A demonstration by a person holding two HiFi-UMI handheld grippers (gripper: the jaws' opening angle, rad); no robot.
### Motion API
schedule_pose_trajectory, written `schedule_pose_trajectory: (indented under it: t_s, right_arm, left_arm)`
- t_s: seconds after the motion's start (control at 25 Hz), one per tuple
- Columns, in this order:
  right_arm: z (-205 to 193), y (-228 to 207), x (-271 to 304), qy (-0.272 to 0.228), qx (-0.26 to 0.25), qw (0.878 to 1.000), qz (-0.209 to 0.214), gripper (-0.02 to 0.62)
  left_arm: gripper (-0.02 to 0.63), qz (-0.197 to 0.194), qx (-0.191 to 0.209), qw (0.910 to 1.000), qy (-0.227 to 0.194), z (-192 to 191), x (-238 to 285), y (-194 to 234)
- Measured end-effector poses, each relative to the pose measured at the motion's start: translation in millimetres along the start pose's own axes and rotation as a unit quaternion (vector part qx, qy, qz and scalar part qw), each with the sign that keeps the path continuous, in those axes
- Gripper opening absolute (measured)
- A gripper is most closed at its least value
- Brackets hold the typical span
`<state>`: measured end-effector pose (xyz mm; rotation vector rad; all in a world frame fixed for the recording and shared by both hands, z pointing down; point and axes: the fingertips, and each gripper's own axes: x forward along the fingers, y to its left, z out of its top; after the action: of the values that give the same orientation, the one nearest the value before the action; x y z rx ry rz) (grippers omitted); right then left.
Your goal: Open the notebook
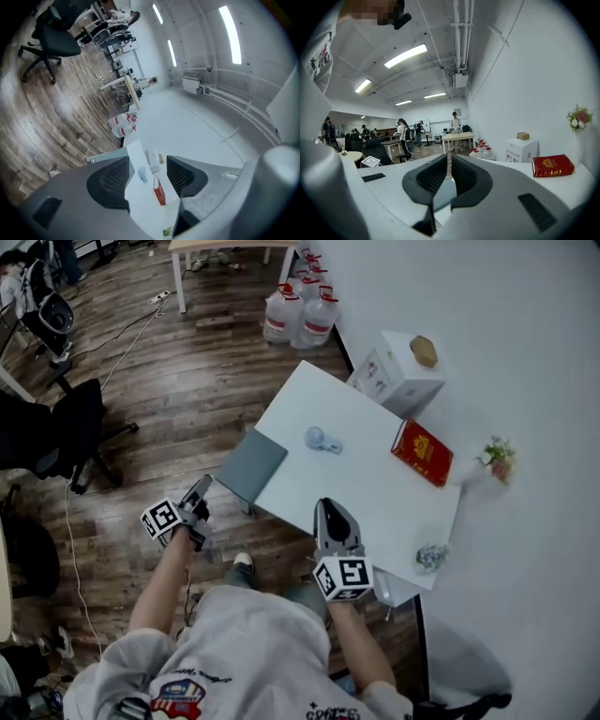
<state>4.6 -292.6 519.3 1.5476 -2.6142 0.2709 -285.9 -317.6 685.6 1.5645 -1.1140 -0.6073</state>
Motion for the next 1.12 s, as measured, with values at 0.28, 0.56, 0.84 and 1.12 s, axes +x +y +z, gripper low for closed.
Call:
schedule_pose_trajectory:
  t_s: [0.28, 0.56, 0.84, 1.12]
  right_arm:
    - [0.8, -25.6, 11.8, 0.002, 0.004, 1.0, -0.013, 0.018]
    - [-7.7, -41.0, -0.6, 0.015, 0.007, 0.999, -0.036, 0.02]
    - [-6.7, -58.5, -18.2, 0.012, 0.01, 0.998, -0.053, 0.023]
    - [-13.0, -61.5, -30.3, 0.016, 0.022, 0.997, -0.069, 0.023]
  left_arm:
    - [0.236, 0.008, -0.103, 0.9946, -0.006, 13.5, 28.8, 60.8]
    - [0.236, 0.042, -0.145, 0.9884, 0.016, 6.3, 49.0, 109.1]
    - [0.236, 0.073, -0.132, 0.9878, 0.04, -14.2, 71.6, 125.4]
    - [0.227, 0.079, -0.115, 0.9892, 0.045, -17.1, 73.1, 129.0]
